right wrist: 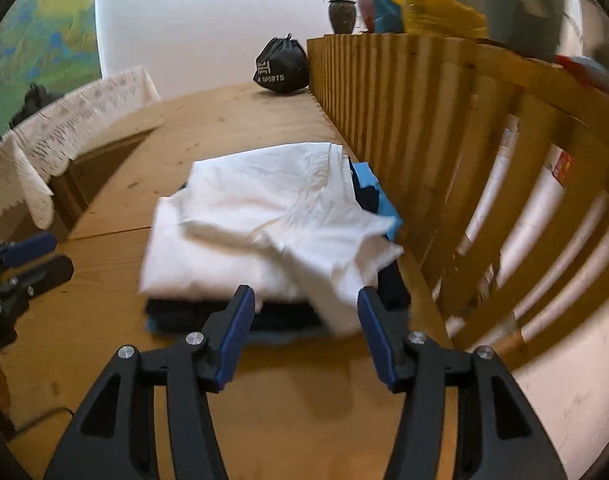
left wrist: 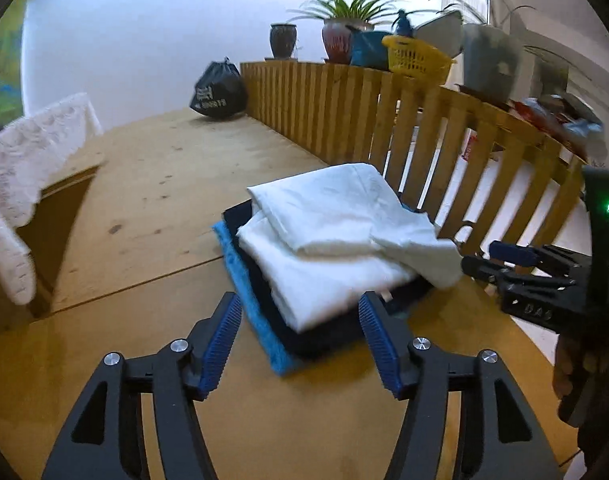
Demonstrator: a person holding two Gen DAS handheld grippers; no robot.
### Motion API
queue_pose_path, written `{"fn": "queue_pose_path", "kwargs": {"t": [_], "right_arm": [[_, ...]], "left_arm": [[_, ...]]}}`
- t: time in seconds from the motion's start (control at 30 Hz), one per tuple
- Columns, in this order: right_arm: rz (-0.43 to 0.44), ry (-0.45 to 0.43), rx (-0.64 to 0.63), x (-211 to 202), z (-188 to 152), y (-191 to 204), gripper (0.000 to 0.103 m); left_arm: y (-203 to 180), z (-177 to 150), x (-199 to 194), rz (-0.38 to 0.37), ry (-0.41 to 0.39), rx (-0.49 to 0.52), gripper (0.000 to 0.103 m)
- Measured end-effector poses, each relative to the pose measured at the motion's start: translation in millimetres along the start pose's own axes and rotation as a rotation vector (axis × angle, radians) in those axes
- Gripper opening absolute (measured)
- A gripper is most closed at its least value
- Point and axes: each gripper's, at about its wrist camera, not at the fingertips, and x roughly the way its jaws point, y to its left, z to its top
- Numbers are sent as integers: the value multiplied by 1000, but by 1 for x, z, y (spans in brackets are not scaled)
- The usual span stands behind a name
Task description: Fold clothes
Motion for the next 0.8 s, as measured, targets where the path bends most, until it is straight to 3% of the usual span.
{"fn": "queue_pose_path", "kwargs": {"t": [0.13,0.23,0.37,0.6,0.7,0.8], "right_arm": [[15,-61,9,-66,-30,16,54],[8,-125,-18,-114,-56,35,60],[-6,-195,-15,-171,-100,59,67],[-22,-223,-60,-209,-151,92,67],[-19,-239,-47,-222,-163,95,67],[-10,-251,-39,-234,-175,96,67]], "left_arm": [[-10,-34,-71,54,-45,27,61],[-15,-67,-127,20,-88,8,71],[-27,-113,-182,67,-151,23,76],[-35,-180,-230,127,-181,-13,78],[-37,-190,-239,155,-161,-18,78],[-43,-198,-255,180,-198,-25,78]]}}
